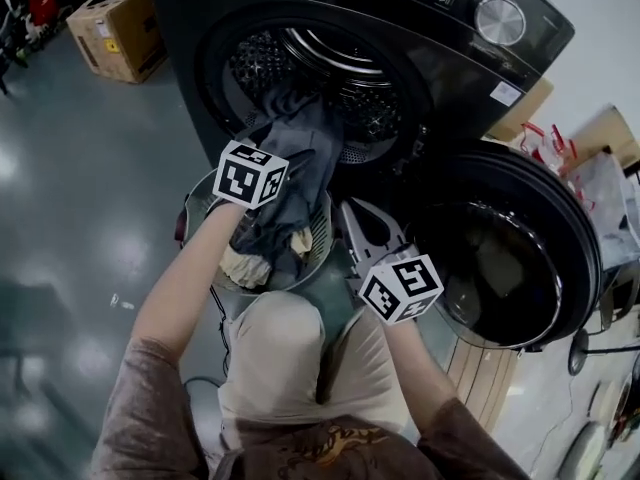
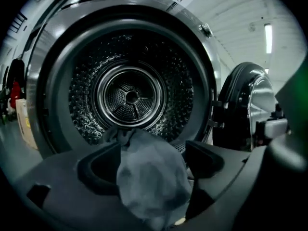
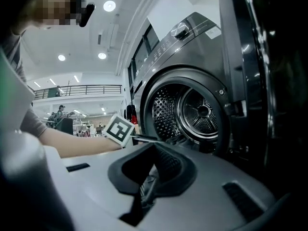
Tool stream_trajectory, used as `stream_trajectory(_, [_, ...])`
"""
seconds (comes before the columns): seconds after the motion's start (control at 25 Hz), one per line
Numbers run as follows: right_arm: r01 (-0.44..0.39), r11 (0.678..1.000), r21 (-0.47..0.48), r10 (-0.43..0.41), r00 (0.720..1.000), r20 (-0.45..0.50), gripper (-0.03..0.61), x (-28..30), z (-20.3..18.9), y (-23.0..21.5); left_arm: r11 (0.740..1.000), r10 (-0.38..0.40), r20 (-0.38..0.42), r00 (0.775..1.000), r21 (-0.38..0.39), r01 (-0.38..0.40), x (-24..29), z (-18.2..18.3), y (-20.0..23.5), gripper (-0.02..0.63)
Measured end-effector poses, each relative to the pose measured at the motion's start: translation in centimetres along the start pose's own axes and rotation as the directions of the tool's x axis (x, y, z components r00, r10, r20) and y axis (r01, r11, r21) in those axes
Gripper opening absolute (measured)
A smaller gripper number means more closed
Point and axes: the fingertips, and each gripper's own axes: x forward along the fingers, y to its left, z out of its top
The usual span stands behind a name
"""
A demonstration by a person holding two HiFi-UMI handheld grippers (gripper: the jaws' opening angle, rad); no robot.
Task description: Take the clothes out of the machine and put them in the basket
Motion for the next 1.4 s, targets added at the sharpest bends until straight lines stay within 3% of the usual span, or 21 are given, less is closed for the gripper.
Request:
stream_trajectory(0.44, [0.073, 0.997, -0.002, -0.073, 0.997, -0.04, -0.003, -1.3, -1.4, -1.7, 0.999, 0.034, -0.141, 0.989, 0.04, -0.028, 10.4, -0.9, 3.8, 0.448])
stream_trajectory(0.6, [0.087, 0.996, 0.001, -0.087, 0.995, -0.048, -0.003, -1.4, -1.8, -2.2, 1.0, 0.011, -0.187, 0.982, 0.011, -0.009, 12.1, -3.6, 3.9, 0.448])
stream_trajectory(0.76, [0.087, 0.996, 0.006, -0.086, 0.995, -0.041, -0.003, -1.0, -1.6, -2.7, 1.0, -0.005, -0.204, 0.979, 0.004, 0.006, 12.3, -3.5, 4.1, 0.441])
stream_trajectory(0.84, [0.086, 0.996, 0.01, -0.085, 0.995, -0.043, -0.003, -0.9, -1.8, -2.7, 1.0, -0.016, -0.215, 0.977, -0.001, 0.017, 12.2, -3.5, 3.8, 0.407])
stream_trajectory(1.04, [0.077, 0.997, 0.013, -0.076, 0.996, -0.045, -0.003, -0.9, -1.9, -2.3, 1.0, -0.01, -0.205, 0.979, -0.02, 0.006, 11.7, -3.3, 3.2, 0.22])
stream_trajectory(1.12, [0.078, 0.997, 0.015, -0.078, 0.996, -0.044, -0.003, -1.2, -1.9, -2.3, 1.0, 0.002, -0.205, 0.979, -0.024, -0.007, 11.5, -3.3, 3.2, 0.175])
stream_trajectory(1.4, [0.087, 0.996, 0.012, -0.087, 0.996, -0.03, -0.003, -2.3, -1.5, -2.6, 0.997, -0.015, -0.179, 0.984, -0.076, 0.002, 9.6, -3.3, 2.5, 0.118])
